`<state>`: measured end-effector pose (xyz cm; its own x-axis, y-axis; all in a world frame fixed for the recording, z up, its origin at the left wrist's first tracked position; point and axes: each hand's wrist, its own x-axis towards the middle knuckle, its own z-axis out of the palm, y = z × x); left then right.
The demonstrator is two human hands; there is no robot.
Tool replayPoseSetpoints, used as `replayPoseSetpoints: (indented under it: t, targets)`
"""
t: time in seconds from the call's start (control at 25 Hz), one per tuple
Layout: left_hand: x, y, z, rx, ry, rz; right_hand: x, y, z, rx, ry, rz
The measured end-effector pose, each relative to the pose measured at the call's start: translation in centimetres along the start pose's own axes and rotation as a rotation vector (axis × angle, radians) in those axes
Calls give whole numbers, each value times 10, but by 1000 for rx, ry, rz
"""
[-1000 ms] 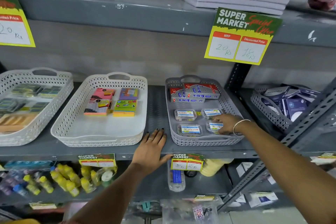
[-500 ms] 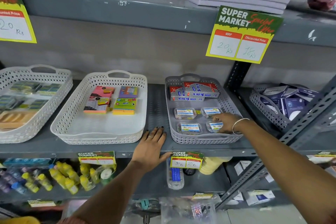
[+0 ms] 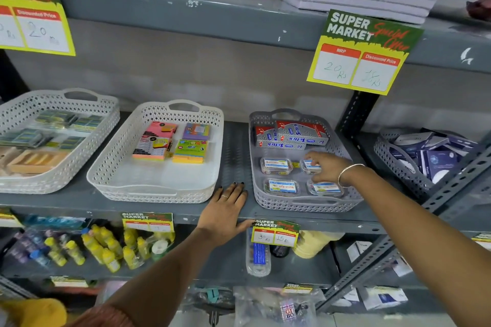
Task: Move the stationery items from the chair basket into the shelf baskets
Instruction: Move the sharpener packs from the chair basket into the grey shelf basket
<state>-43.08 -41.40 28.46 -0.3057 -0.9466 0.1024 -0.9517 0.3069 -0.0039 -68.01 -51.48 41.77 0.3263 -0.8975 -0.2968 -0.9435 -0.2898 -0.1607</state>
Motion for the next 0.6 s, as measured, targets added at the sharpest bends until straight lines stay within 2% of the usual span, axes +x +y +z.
replayPoseSetpoints:
  t: [0.16,0.28,0.4,0.6]
  targets:
    - [-29,-11,-10,-40,93,62,21,-64,-20,77,114,-208]
    - [-70,-31,-9,3,95,88,38,-141,-25,106,179,-408]
    - [-123,-64,-7,63,77,-45,42,-229,-22,150,251,-607]
    - [-246,-153,-7,61,126,-424,34,-396,13,170,250,-870]
